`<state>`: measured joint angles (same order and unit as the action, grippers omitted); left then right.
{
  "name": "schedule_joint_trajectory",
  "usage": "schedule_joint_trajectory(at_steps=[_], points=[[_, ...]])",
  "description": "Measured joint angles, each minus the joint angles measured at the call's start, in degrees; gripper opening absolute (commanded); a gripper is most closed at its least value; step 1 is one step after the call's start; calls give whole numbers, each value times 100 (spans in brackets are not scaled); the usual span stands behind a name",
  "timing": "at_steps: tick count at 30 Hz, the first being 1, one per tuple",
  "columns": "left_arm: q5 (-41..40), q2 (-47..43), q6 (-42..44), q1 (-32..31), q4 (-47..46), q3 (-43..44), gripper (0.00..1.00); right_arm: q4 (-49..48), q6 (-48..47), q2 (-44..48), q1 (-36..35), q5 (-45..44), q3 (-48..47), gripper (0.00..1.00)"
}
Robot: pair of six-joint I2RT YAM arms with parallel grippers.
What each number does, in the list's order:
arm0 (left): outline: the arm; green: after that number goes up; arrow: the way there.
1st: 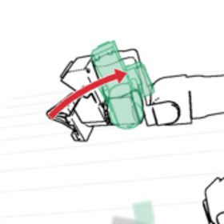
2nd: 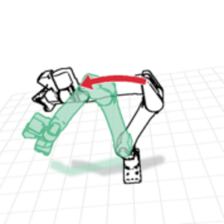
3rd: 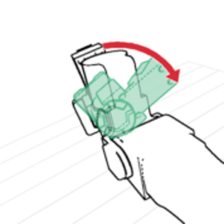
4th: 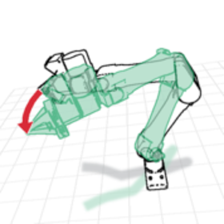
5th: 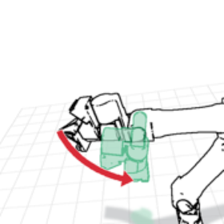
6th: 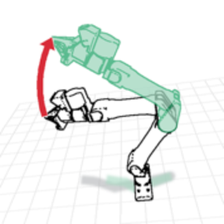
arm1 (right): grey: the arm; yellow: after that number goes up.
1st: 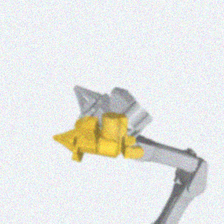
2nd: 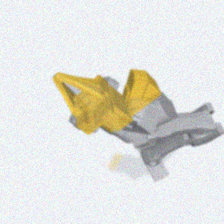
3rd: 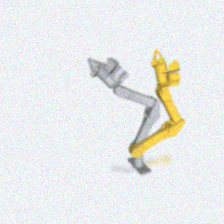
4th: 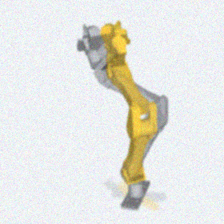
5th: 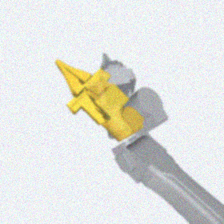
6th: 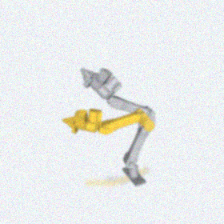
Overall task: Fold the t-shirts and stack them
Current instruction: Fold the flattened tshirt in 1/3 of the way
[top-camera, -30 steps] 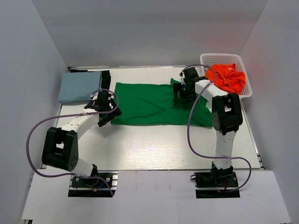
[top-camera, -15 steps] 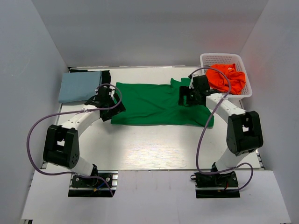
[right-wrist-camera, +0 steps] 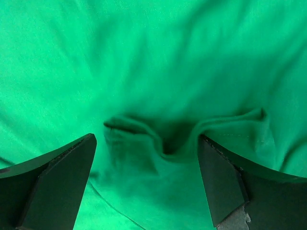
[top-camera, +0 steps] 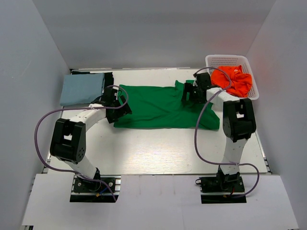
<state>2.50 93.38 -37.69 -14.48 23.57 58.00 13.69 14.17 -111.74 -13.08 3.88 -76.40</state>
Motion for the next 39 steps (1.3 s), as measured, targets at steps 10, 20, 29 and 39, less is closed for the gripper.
schedule_joint_trajectory(at_steps=[10, 20, 29, 39], points=[[72, 31, 59, 0, 87, 72, 100, -11, 179, 422, 33, -562, 286, 90], [210, 605, 127, 0, -361, 533, 100, 11, 522, 1753, 190, -868, 1781, 90], [98, 1043, 0, 0, -719, 487, 100, -20, 815, 1867, 332, -798, 2500, 90], [-146, -575, -400, -17, -896, -1335, 100, -330, 1126, 3418, 291, -623, 4079, 90]])
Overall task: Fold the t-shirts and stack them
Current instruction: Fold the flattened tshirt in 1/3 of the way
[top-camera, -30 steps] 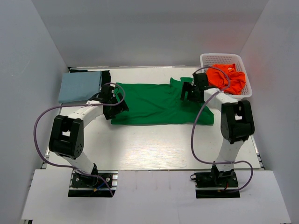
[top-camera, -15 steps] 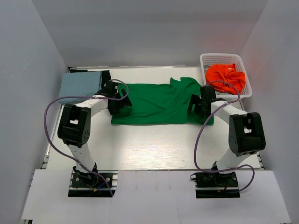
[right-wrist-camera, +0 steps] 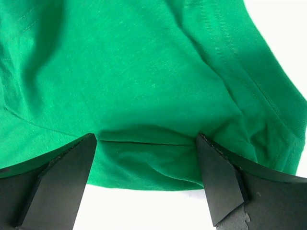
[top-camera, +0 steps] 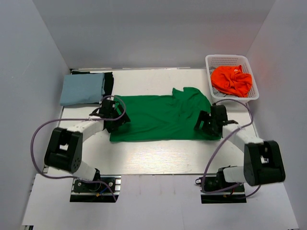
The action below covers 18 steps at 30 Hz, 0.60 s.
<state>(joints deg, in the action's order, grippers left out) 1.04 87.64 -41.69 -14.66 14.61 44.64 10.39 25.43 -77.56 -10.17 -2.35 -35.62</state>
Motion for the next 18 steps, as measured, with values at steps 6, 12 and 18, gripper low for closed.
schedule_joint_trajectory(at_steps=[6, 12, 18], points=[[-83, -1499, -164, -11, 595, -1088, 100, 332, 157, 1307, -160, 398, 828, 90], [-496, -2100, -173, -11, 986, -953, 100, 909, 90, 1862, -299, 546, 560, 90], [-1375, -1080, -50, 55, 1095, 516, 100, 474, -149, 1460, -306, 527, -498, 90]])
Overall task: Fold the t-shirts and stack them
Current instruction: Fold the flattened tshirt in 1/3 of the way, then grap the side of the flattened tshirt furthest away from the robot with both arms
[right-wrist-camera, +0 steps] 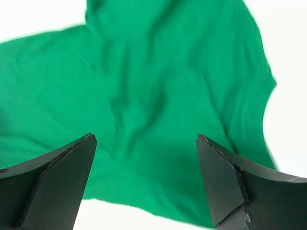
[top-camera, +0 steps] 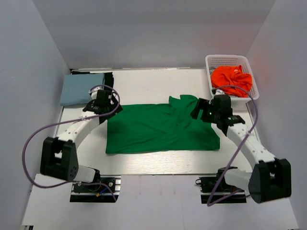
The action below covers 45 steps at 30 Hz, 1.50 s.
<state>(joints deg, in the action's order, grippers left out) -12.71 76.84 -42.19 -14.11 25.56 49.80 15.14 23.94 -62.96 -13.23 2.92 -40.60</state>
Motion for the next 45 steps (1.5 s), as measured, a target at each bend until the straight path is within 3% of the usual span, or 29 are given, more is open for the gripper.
schedule_joint_trajectory(at_steps=[8, 15, 19, 24, 27, 28, 31, 38, 45], points=[[-901, 1965, 251, 98, 50, 1569, 100, -275, -295, -2559, 24, -20, -2341, 90], [-1198, 3412, 369, 205, 256, 2586, 100, -157, -520, -3611, 42, -164, -3314, 90], [-1204, 3713, 442, 280, 216, 2686, 87, -157, -754, -3818, 42, -363, -3480, 90], [-1143, 3751, 529, 319, 146, 2756, 59, -131, -960, -4103, 42, -656, -3661, 90], [-1012, 3783, 586, 330, -66, 2699, 33, -92, -1067, -4450, 39, -800, -4006, 90], [-981, 3783, 614, 330, -155, 2660, 19, -63, -1102, -4588, 35, -844, -4135, 90], [-911, 3759, 660, 328, -352, 2579, 0, -2, -1213, -4996, 31, -887, -4507, 90], [-885, 3700, 702, 328, -505, 2465, 0, 195, -1384, -5976, -13, -697, -5383, 90], [-881, 3663, 737, 328, -564, 2402, 0, 317, -1869, -6502, -291, -710, -5711, 74]])
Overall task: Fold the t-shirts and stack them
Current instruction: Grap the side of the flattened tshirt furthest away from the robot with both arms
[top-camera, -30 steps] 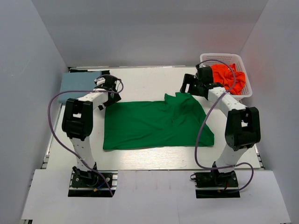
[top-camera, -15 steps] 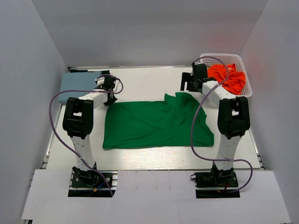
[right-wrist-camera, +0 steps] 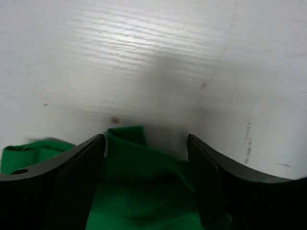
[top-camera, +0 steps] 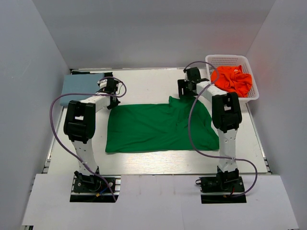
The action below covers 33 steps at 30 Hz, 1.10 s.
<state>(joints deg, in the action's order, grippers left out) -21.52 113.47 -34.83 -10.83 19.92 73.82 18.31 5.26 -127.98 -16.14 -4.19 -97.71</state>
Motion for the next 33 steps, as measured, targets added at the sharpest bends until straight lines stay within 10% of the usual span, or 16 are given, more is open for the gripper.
schedule_joint_trajectory(at_steps=[8, 15, 23, 33], points=[[11, -24, 31, 0, -24, -39, 0, -90, -247, -11, -328, -527, 76, 51], [15, -33, 35, 0, -22, -48, 0, -83, -382, -11, -332, -658, 68, 0], [-7, -105, 33, -20, 225, -35, 0, -389, -417, 256, -332, -514, 492, 0], [-4, -1543, 37, -101, 313, -920, 0, -1329, -380, 3182, -352, -328, 3003, 0]])
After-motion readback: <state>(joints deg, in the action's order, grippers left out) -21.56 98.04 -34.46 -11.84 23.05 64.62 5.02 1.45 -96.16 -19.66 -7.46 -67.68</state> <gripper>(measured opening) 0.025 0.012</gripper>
